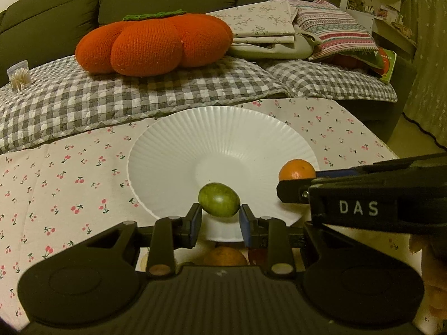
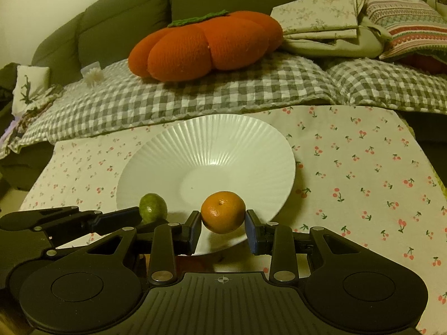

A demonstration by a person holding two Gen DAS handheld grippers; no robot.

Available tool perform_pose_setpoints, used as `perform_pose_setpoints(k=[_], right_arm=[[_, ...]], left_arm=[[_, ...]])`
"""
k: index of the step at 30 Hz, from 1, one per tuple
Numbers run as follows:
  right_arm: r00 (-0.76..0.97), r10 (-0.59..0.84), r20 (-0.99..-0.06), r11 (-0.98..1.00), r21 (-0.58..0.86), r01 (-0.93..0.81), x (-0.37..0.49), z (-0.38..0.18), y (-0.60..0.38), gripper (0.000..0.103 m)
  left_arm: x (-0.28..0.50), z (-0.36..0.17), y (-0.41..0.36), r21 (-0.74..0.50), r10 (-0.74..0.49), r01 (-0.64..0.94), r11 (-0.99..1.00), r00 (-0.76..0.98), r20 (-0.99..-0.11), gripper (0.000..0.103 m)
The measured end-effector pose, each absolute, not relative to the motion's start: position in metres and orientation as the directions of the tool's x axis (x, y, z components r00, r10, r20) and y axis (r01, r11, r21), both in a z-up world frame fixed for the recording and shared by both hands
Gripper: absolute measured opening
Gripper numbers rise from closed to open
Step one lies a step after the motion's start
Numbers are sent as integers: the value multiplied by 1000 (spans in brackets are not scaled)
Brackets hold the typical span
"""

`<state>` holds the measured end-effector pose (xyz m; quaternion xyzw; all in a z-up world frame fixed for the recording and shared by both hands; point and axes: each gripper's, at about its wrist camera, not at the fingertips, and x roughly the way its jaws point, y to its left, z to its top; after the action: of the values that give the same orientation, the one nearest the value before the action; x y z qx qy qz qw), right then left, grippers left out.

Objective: Organize fruits
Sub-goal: 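Carry both fruits over the white plate and open both tools to drop them, then withdraw both open tools from the plate back toward the fruit cluster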

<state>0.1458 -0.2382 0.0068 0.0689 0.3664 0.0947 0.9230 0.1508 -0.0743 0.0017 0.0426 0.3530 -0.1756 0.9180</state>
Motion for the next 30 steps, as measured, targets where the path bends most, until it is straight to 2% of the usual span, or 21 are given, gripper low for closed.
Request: perform_pose_setpoints(k=[8, 19, 23, 26, 30], right_arm=[[718, 223, -659, 971, 213, -106, 146, 7, -242, 35], [742, 229, -630, 969, 220, -112, 135, 21, -245, 42], [755, 226, -615, 970, 216, -114, 128, 26, -248, 53], [760, 224, -610, 971, 206, -120, 122, 29, -248, 55], [765, 216, -606, 974, 193, -123, 113, 30, -248, 63]], left_arm=[[147, 5, -70, -66, -308, 355, 933, 686, -660, 28], [133, 16, -59, -70, -318, 360, 930, 694, -646, 43], [127, 20, -51, -80, -323, 359, 930, 694, -643, 51], [121, 22, -47, -70, -321, 364, 929, 696, -643, 55], [113, 24, -39, -64, -316, 363, 930, 695, -646, 62]])
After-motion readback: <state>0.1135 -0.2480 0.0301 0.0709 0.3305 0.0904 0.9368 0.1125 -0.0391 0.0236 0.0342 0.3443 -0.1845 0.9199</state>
